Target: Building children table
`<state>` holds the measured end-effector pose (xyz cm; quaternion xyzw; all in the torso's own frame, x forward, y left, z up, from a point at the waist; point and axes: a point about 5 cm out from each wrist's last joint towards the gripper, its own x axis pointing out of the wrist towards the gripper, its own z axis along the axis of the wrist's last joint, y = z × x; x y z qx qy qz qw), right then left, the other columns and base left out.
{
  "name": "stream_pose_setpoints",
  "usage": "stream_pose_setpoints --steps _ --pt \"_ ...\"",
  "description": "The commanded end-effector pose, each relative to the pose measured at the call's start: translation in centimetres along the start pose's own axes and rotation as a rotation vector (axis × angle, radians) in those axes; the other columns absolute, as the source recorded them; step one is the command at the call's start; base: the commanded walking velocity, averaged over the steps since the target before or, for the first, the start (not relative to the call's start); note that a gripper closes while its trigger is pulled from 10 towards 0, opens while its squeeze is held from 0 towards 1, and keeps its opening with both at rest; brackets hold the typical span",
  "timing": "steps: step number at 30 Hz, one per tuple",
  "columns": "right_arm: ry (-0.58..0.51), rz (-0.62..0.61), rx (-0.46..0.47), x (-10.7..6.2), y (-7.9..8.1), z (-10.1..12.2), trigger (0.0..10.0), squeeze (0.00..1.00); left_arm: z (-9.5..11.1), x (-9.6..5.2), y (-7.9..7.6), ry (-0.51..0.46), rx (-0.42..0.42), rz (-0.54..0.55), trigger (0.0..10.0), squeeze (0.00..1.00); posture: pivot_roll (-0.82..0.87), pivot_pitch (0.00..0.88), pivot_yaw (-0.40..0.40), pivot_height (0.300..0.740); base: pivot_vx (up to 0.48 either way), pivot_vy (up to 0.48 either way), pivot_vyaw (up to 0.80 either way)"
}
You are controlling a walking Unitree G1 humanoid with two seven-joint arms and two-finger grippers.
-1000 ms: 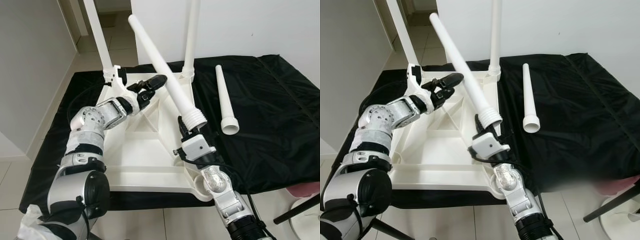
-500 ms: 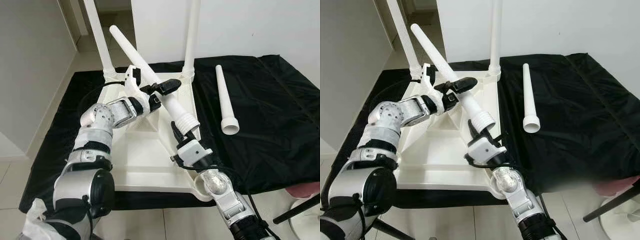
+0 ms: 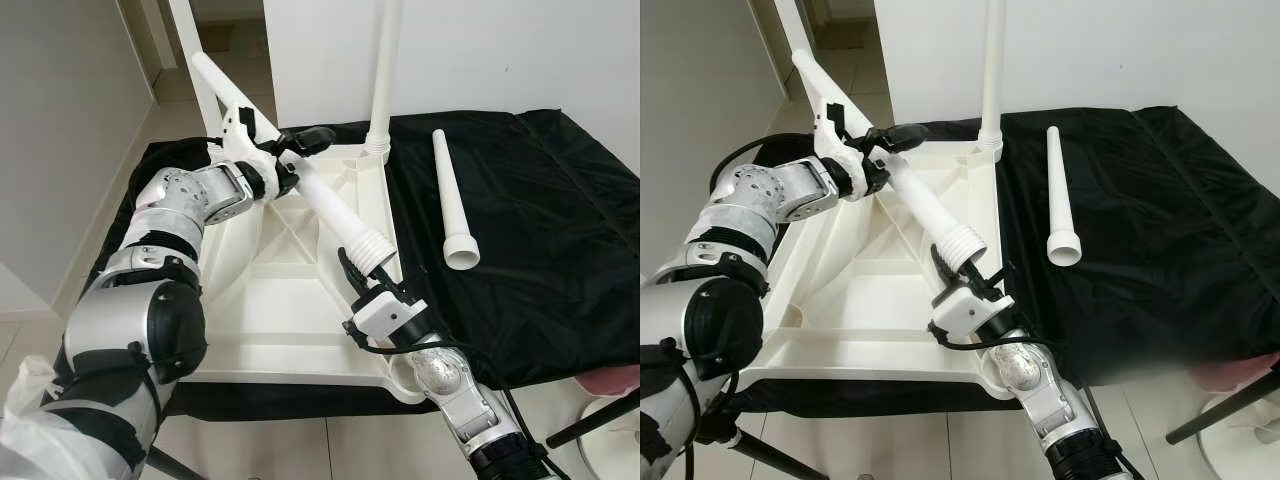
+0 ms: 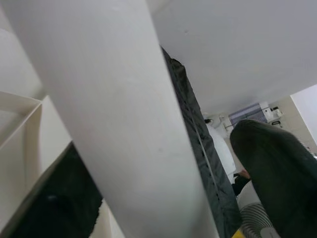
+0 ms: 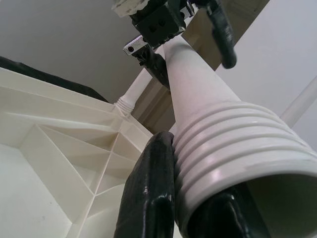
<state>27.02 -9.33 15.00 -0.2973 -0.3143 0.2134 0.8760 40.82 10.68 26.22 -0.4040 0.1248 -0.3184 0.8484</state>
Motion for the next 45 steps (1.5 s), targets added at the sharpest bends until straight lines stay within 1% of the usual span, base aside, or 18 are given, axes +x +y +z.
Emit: stream_pose_setpoints --steps 1,6,19,20,21,23,24,26,27,28,30,31,33,37,38,41,45 --pt "0.008 -0.001 -0.007 -0.2 0.1 0.0 10.0 0.00 0.7 -0.1 -0.1 -0.015 0.017 0.002 0.0 0.00 -0.12 0.000 0.085 0.740 0.000 0.000 0.00" --pt "0.008 -0.003 -0.008 -0.4 0.2 -0.1 10.0 0.00 0.8 -0.1 0.1 -0.017 -0.001 -0.002 0.0 0.00 -0.12 0.000 0.083 0.740 0.000 0.000 0.00" --pt "0.000 -0.021 -0.002 -0.3 0.1 0.0 10.0 0.00 1.3 -0.3 0.2 -0.039 0.005 -0.001 0.0 0.00 -0.11 0.000 0.076 0.740 0.000 0.000 0.00" --pt "0.003 -0.027 0.022 -0.3 0.1 0.0 10.0 0.82 1.4 -0.4 0.2 -0.040 0.007 0.002 0.0 0.00 -0.11 0.000 0.077 0.740 0.000 0.000 0.00" --pt "-0.001 -0.042 0.029 -0.4 -0.1 0.0 10.0 1.00 1.5 -0.4 0.3 -0.042 0.005 0.004 0.0 0.00 -0.11 0.000 0.078 0.740 0.000 0.000 0.00" --pt "-0.004 -0.071 0.026 -0.7 -0.3 0.1 10.0 1.00 1.6 -0.5 0.3 -0.044 0.000 0.006 0.0 0.00 -0.11 0.000 0.080 0.740 0.000 0.000 0.00" --pt "0.000 -0.082 0.005 -1.0 -0.4 0.0 10.0 1.00 1.7 -0.5 0.3 -0.041 0.002 0.011 10.0 0.00 -0.11 0.000 0.082 0.740 0.000 0.000 0.00" --pt "0.004 -0.088 -0.009 -1.1 -0.4 0.0 10.0 1.00 1.7 -0.5 0.3 -0.039 0.005 0.015 10.0 0.00 -0.11 0.000 0.082 0.740 0.000 0.000 0.00" --pt "0.008 -0.088 -0.016 -1.5 -0.3 0.0 10.0 0.00 1.8 -0.5 0.4 -0.039 0.003 0.027 10.0 0.00 -0.11 0.000 0.082 0.740 0.000 0.000 0.00" --pt "0.008 -0.088 -0.016 -1.5 -0.3 0.0 10.0 0.00 1.8 -0.5 0.4 -0.039 0.003 0.027 10.0 0.00 -0.11 0.000 0.082 0.740 0.000 0.000 0.00" --pt "0.028 -0.074 -0.016 -2.6 0.1 -0.2 10.0 0.00 1.9 -0.7 0.6 -0.045 -0.002 0.050 10.0 0.00 -0.11 0.001 0.084 0.740 0.000 0.000 0.00" --pt "0.028 -0.074 -0.016 -2.6 0.1 -0.2 10.0 0.00 1.9 -0.7 0.6 -0.045 -0.002 0.050 10.0 0.00 -0.11 0.001 0.084 0.740 0.000 0.000 0.00" --pt "0.043 -0.068 -0.021 -3.3 0.3 -0.3 10.0 0.00 2.0 -0.8 0.8 -0.051 -0.003 0.068 10.0 0.00 -0.11 0.002 0.085 0.740 0.000 0.000 0.00" --pt "0.102 -0.080 -0.014 -5.1 0.1 -0.8 10.0 0.00 2.5 -1.1 1.1 -0.071 -0.005 0.094 10.0 0.00 -0.11 0.005 0.089 0.740 0.000 0.000 0.00" --pt "0.120 -0.082 -0.011 -5.6 0.1 -1.0 10.0 0.00 2.7 -1.2 1.2 -0.083 -0.020 0.101 10.0 0.00 -0.11 0.006 0.091 0.740 0.000 0.000 0.00" --pt "0.128 -0.084 -0.011 -5.8 0.1 -1.1 10.0 0.00 2.8 -1.3 1.2 -0.089 -0.011 0.108 10.0 0.00 -0.11 0.008 0.091 0.740 0.000 0.000 0.00" --pt "0.168 -0.151 0.028 -5.8 -0.6 -1.4 10.0 0.00 3.4 -1.3 0.9 -0.120 0.007 0.091 10.0 0.00 -0.11 0.009 0.094 0.740 0.000 0.000 0.00"
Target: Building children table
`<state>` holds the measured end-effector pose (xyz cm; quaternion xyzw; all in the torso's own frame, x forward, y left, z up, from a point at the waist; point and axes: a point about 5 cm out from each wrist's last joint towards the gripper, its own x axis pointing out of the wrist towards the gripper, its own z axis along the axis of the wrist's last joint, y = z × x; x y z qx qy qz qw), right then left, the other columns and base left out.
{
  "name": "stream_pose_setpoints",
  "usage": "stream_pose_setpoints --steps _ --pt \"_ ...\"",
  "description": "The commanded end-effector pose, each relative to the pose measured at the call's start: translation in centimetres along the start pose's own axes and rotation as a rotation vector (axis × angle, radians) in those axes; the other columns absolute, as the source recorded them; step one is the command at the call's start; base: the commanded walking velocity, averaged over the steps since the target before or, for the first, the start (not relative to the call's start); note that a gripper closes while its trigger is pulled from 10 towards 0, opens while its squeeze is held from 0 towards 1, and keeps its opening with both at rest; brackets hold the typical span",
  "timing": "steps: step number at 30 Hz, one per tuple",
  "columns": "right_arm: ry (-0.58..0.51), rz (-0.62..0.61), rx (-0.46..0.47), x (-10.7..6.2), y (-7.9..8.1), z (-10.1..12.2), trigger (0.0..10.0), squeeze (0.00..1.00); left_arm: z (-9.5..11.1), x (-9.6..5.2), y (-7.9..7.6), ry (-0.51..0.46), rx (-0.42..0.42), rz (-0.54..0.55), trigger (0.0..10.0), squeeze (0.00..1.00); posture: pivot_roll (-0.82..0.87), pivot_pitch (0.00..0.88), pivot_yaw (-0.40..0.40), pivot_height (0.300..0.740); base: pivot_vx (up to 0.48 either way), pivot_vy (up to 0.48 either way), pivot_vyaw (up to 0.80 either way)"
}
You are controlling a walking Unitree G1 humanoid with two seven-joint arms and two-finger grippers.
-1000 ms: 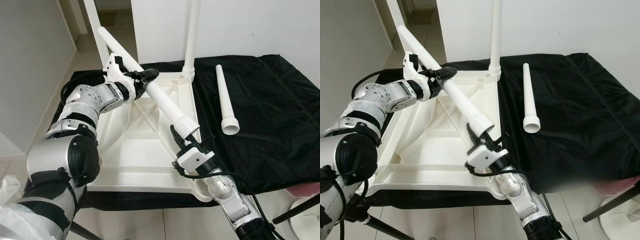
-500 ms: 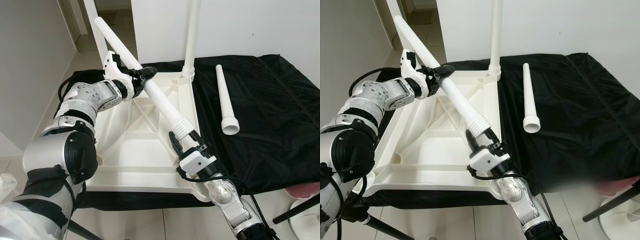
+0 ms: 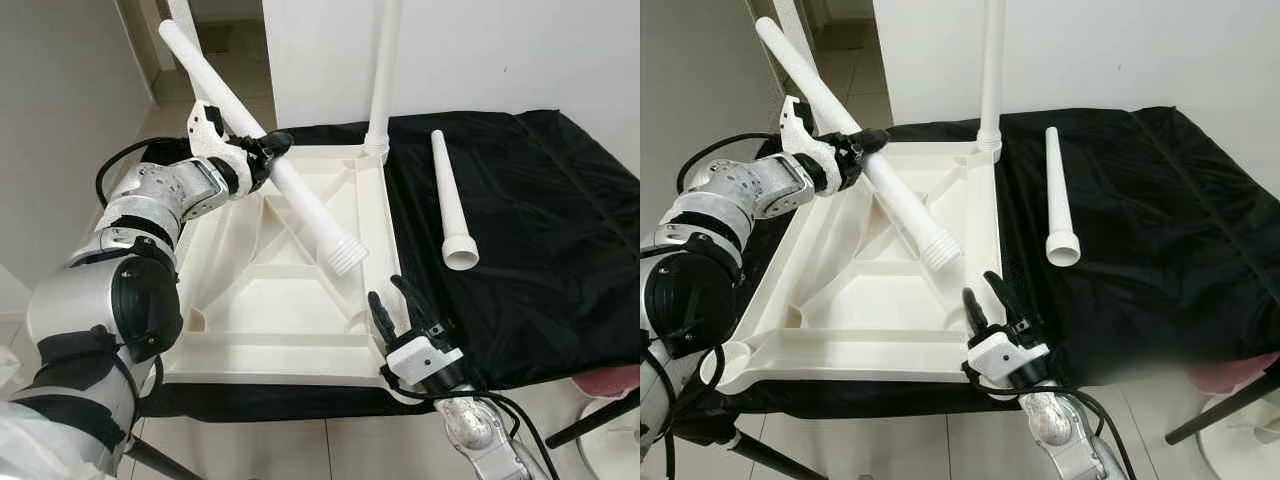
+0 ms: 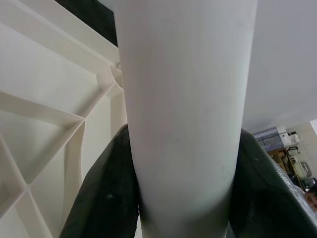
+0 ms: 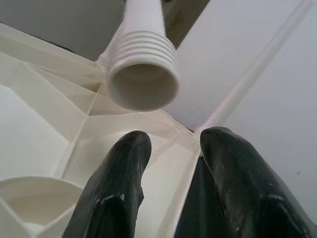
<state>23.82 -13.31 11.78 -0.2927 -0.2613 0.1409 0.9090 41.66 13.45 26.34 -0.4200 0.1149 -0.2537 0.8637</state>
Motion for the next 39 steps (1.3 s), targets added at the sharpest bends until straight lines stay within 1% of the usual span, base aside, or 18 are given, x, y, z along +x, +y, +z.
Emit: stream_pose_setpoints --steps 1,4,6,9,11,12,13,15,16,17,18,20,24,27,31,34,38,39 --pt "0.023 -0.049 0.037 0.2 -0.5 -0.1 10.0 0.00 1.4 -0.2 -0.8 -0.047 0.032 -0.022 10.0 0.00 -0.11 0.009 0.094 0.740 0.000 0.000 0.00" --pt "0.037 -0.070 0.057 0.6 -0.8 -0.2 10.0 0.00 1.9 -0.2 -1.1 -0.075 0.078 -0.036 10.0 0.00 -0.12 0.011 0.093 0.740 0.000 0.000 0.00" --pt "0.069 -0.116 0.148 1.6 -1.3 -0.2 10.0 0.00 2.5 -0.1 -1.8 -0.114 0.126 -0.068 10.0 0.00 -0.12 0.012 0.091 0.740 0.000 0.000 0.00" --pt "0.097 -0.175 0.230 2.6 -1.9 -0.1 10.0 0.00 2.9 -0.1 -2.4 -0.151 0.187 -0.075 10.0 0.00 -0.11 0.007 0.075 0.740 0.000 0.000 0.00" --pt "0.120 -0.219 0.296 3.1 -2.2 -0.2 10.0 0.00 3.2 -0.1 -2.7 -0.176 0.191 -0.086 10.0 0.00 -0.11 0.007 0.075 0.740 0.000 0.000 0.00" --pt "0.120 -0.219 0.296 3.1 -2.2 -0.2 10.0 0.00 3.2 -0.1 -2.7 -0.176 0.191 -0.086 10.0 0.00 -0.11 0.007 0.075 0.740 0.000 0.000 0.00" --pt "0.142 -0.248 0.361 3.7 -2.1 0.0 10.0 0.00 3.7 -0.3 -2.8 -0.233 0.202 -0.082 10.0 0.00 -0.10 0.003 0.059 0.740 0.000 0.000 0.00" --pt "0.146 -0.253 0.382 3.9 -2.0 0.1 10.0 0.00 3.8 -0.4 -2.9 -0.252 0.210 -0.079 10.0 0.00 -0.10 0.003 0.059 0.740 0.000 0.000 0.00" --pt "0.155 -0.256 0.440 4.4 -1.8 0.3 10.0 0.00 3.8 -0.4 -3.0 -0.271 0.219 -0.078 10.0 0.00 -0.10 0.002 0.054 0.740 0.000 0.000 0.00" --pt "0.155 -0.256 0.440 4.4 -1.8 0.3 10.0 0.00 3.8 -0.4 -3.0 -0.271 0.219 -0.078 10.0 0.00 -0.10 0.002 0.054 0.740 0.000 0.000 0.00" --pt "0.161 -0.254 0.481 4.6 -1.7 0.4 10.0 0.00 3.8 -0.4 -3.0 -0.281 0.224 -0.078 10.0 0.00 -0.10 0.002 0.054 0.740 0.000 0.000 0.00" --pt "0.197 -0.231 0.624 5.7 -1.4 0.6 10.0 0.00 3.2 -0.4 -3.3 -0.328 0.309 -0.053 10.0 0.00 -0.10 0.000 0.047 0.740 0.000 0.000 0.00" --pt "0.214 -0.179 0.602 6.0 -1.4 0.6 10.0 0.00 2.7 -0.4 -3.4 -0.348 0.311 -0.050 10.0 0.00 -0.09 0.000 0.043 0.740 0.000 0.000 0.00" --pt "0.228 -0.159 0.580 6.3 -1.5 0.4 10.0 0.00 2.3 -0.5 -3.5 -0.376 0.349 -0.038 10.0 0.00 -0.09 0.000 0.040 0.740 0.000 0.000 0.00" --pt "0.254 -0.134 0.608 6.8 -2.0 0.3 10.0 0.00 1.5 -0.9 -4.0 -0.442 0.395 -0.040 10.0 0.00 -0.08 0.000 0.036 0.740 0.000 0.000 0.00" --pt "0.246 -0.111 0.613 7.1 -2.1 0.5 10.0 0.00 1.1 -1.1 -4.4 -0.451 0.427 -0.040 10.0 0.00 -0.08 0.000 0.036 0.740 0.000 0.000 0.00" --pt "0.226 -0.081 0.660 7.5 -2.2 0.9 10.0 0.00 -0.2 -1.1 -5.5 -0.455 0.495 -0.050 10.0 0.00 -0.08 0.000 0.036 0.740 0.000 0.000 0.00" --pt "0.209 -0.056 0.647 7.7 -2.1 1.1 10.0 1.00 -0.8 -1.1 -6.0 -0.454 0.520 -0.067 10.0 0.00 -0.08 0.000 0.036 0.740 0.000 0.000 0.00"
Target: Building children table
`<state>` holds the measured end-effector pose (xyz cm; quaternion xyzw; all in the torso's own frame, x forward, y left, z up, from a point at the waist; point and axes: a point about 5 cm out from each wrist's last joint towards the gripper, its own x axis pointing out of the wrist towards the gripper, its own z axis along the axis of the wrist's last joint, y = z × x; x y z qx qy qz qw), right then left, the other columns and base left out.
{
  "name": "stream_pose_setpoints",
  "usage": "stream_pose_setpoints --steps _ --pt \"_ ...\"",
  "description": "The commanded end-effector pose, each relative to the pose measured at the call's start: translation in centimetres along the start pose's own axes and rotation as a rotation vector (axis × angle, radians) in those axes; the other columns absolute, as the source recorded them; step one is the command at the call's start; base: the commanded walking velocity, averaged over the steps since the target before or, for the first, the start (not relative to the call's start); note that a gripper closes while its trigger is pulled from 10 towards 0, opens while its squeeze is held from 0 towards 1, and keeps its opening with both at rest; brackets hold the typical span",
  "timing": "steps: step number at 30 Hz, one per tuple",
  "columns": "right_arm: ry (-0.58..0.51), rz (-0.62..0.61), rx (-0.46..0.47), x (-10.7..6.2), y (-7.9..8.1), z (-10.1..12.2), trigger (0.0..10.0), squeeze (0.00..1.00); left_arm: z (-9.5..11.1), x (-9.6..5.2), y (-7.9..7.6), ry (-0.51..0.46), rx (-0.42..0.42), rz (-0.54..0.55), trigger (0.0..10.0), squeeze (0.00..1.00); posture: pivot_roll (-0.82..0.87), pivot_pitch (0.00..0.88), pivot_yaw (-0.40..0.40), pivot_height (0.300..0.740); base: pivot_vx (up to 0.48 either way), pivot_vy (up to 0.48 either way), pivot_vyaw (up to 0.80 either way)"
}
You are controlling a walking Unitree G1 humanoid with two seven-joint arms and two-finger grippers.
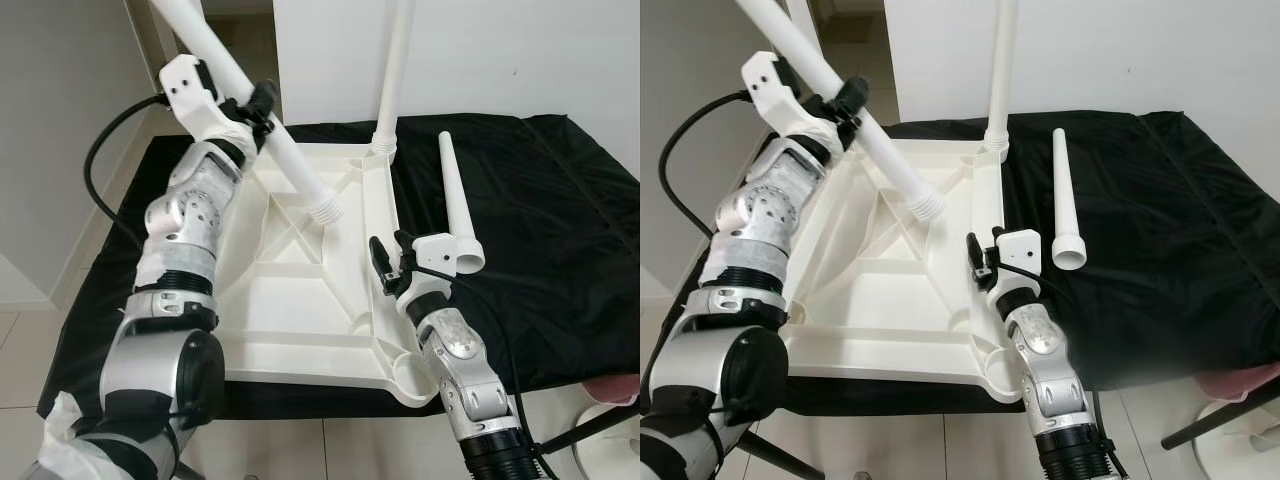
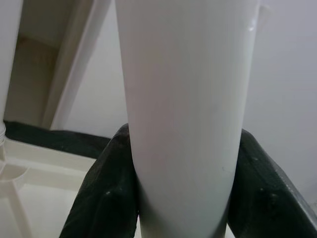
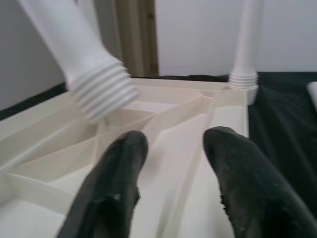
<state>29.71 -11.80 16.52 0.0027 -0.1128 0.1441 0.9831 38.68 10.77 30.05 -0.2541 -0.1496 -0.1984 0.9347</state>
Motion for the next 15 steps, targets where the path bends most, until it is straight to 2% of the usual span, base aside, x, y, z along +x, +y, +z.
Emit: stream_pose_setpoints --steps 1,2,5,10,11,14,15 --pt "-0.014 0.053 -0.005 0.2 0.6 0.4 10.0 1.00 0.2 -0.1 -1.2 -0.017 0.052 -0.034 10.0 0.00 -0.08 0.000 0.036 0.740 0.000 0.000 0.00" --pt "-0.014 0.053 -0.005 0.2 0.6 0.4 10.0 1.00 0.2 -0.1 -1.2 -0.017 0.052 -0.034 10.0 0.00 -0.08 0.000 0.036 0.740 0.000 0.000 0.00" --pt "-0.009 0.113 -0.064 0.3 1.2 0.5 10.0 1.00 -1.1 -0.5 -3.3 0.001 0.113 -0.094 10.0 0.00 -0.09 0.000 0.041 0.740 0.000 0.000 0.00" --pt "-0.001 0.100 -0.082 0.8 0.9 0.7 10.0 1.00 -2.5 -1.0 -5.2 0.019 0.189 -0.159 10.0 0.00 -0.08 0.000 0.039 0.740 0.000 0.000 0.00" --pt "-0.002 0.097 -0.103 1.0 0.7 0.8 10.0 0.08 -2.8 -1.1 -5.8 0.025 0.200 -0.178 10.0 0.00 -0.08 0.000 0.040 0.740 0.000 0.000 0.00" --pt "-0.002 0.097 -0.117 1.1 0.6 0.9 10.0 0.08 -3.0 -1.3 -6.1 0.028 0.207 -0.188 10.0 0.00 -0.08 0.000 0.040 0.740 0.000 0.000 0.00" --pt "0.003 0.101 -0.137 1.5 0.3 1.0 10.0 0.00 -3.6 -1.6 -6.9 0.040 0.224 -0.209 10.0 0.00 -0.08 0.000 0.040 0.740 0.000 0.000 0.00"
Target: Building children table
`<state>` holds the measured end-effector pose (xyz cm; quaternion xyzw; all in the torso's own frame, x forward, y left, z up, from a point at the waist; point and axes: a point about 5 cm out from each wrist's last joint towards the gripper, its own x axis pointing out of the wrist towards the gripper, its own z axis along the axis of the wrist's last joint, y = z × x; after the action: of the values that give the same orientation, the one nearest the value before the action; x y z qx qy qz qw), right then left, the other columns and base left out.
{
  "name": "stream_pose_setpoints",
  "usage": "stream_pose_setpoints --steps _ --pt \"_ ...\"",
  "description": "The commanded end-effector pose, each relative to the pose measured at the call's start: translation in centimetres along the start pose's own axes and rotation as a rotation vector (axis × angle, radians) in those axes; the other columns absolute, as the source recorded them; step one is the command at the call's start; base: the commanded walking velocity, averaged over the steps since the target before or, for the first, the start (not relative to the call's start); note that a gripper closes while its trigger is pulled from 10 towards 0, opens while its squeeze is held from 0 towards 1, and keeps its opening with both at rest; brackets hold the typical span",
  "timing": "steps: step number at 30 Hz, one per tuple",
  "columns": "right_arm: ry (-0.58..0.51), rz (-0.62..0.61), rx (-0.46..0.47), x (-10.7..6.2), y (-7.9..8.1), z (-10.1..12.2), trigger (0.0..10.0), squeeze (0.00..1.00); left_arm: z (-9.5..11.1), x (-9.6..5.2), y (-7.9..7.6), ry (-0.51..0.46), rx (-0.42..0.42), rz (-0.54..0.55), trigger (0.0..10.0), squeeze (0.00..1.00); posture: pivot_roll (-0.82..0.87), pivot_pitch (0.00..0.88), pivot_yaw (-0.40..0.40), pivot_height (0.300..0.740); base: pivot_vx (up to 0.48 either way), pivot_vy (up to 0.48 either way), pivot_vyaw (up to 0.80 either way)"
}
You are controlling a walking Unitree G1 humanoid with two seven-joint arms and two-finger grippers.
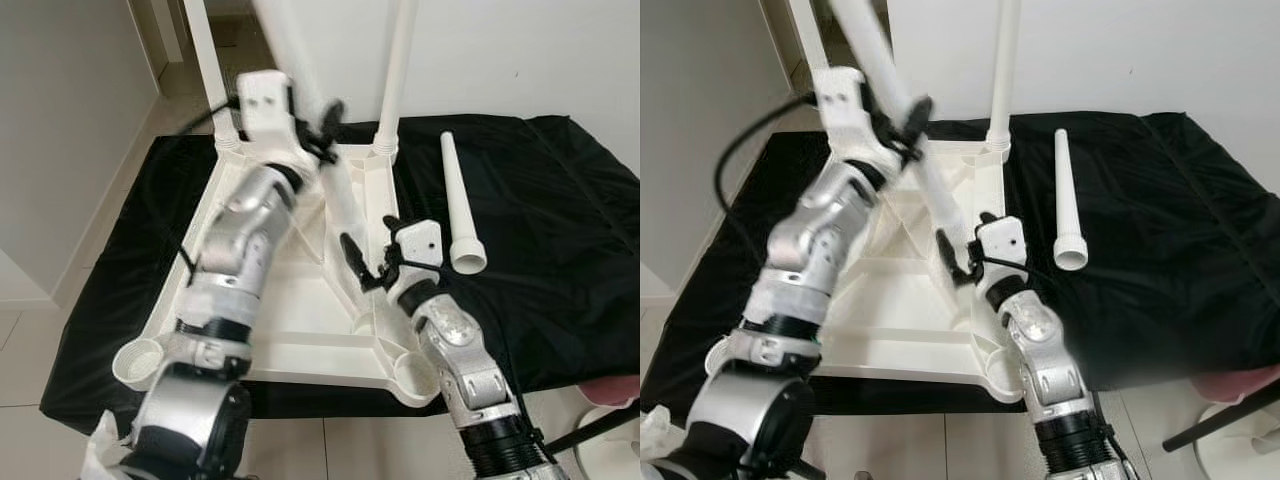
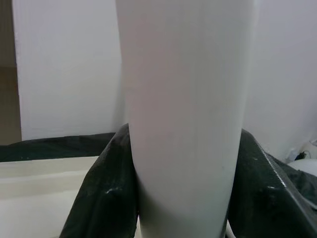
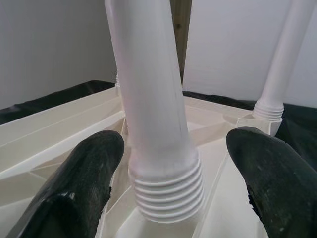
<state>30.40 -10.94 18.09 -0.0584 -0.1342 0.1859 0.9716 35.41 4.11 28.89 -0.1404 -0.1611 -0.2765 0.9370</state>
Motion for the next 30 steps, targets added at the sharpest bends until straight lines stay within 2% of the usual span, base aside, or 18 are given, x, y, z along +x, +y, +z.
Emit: stream_pose_setpoints --steps 1,9,12,30 --pt "0.030 0.004 -0.019 0.2 -0.3 -0.3 10.0 0.00 0.4 -0.2 -0.6 -0.023 0.032 -0.020 10.0 0.00 -0.08 0.000 0.040 0.740 0.000 0.000 0.00" --pt "0.065 -0.008 -0.054 1.0 -0.8 -0.7 10.0 0.00 -0.1 -0.4 -2.0 -0.010 0.047 -0.056 10.0 0.00 -0.08 0.000 0.040 0.740 0.000 0.000 0.00" --pt "0.092 -0.015 -0.102 1.7 -1.2 -1.0 10.0 0.00 -0.4 -0.6 -2.8 -0.001 0.065 -0.079 10.0 0.00 -0.08 0.000 0.039 0.740 0.000 0.000 0.00" --pt "0.089 0.025 -0.161 3.9 -1.2 -0.4 10.0 0.00 -0.9 -0.7 -4.2 0.015 0.084 -0.112 10.0 0.00 -0.06 0.000 0.038 0.740 0.000 0.000 0.00"
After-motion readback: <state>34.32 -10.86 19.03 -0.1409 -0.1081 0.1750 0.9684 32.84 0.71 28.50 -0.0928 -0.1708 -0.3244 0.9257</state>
